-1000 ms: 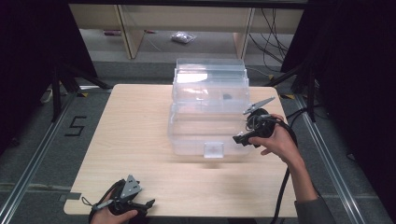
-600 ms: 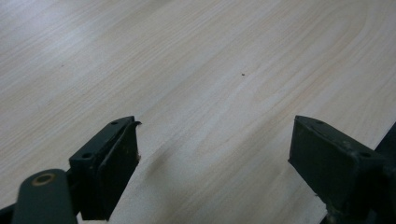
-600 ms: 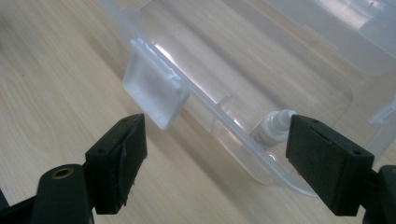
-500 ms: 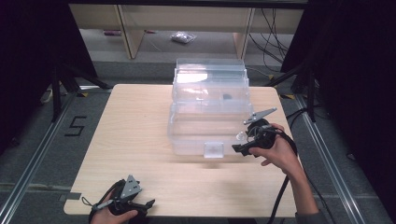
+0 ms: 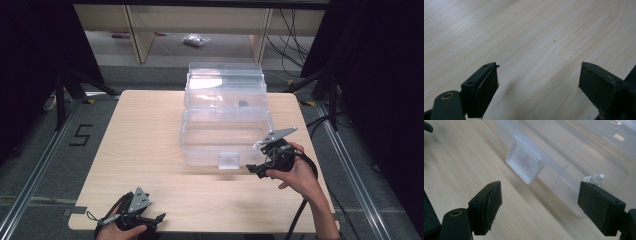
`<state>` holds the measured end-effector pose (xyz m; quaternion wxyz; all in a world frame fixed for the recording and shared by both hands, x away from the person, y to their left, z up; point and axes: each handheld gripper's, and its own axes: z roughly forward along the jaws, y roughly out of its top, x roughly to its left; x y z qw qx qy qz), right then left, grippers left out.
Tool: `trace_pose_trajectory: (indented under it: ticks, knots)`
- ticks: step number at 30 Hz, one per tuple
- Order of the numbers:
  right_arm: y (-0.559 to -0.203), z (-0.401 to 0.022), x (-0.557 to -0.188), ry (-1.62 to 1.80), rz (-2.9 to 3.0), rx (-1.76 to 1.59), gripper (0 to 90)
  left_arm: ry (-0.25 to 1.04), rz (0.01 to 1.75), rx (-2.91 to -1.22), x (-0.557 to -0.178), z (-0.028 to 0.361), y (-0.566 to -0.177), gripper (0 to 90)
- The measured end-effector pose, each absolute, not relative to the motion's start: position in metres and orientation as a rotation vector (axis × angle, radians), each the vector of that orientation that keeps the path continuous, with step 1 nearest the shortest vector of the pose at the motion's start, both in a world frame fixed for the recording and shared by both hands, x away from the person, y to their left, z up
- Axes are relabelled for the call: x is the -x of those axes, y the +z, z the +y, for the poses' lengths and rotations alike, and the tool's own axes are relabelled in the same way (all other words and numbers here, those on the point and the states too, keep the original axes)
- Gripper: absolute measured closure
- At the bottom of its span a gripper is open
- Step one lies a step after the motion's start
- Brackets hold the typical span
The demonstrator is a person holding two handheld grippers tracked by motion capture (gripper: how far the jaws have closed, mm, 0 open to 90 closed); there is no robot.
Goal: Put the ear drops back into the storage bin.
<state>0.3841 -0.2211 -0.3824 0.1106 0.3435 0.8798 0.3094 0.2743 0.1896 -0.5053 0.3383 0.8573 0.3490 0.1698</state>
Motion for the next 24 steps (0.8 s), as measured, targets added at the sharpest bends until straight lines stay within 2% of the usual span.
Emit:
trace_pose_trajectory:
  ticks: [14,24]
  knots:
    - [-0.392,-0.211,-0.369,0.961,2.611,-0.883,19.8,0.452,0.909,-2.238,-0.274,0.189,-0.505,15.1]
    - [-0.416,-0.209,-0.356,0.976,2.587,-0.985,20.0,0.440,0.913,-2.223,-0.273,0.188,-0.506,15.1]
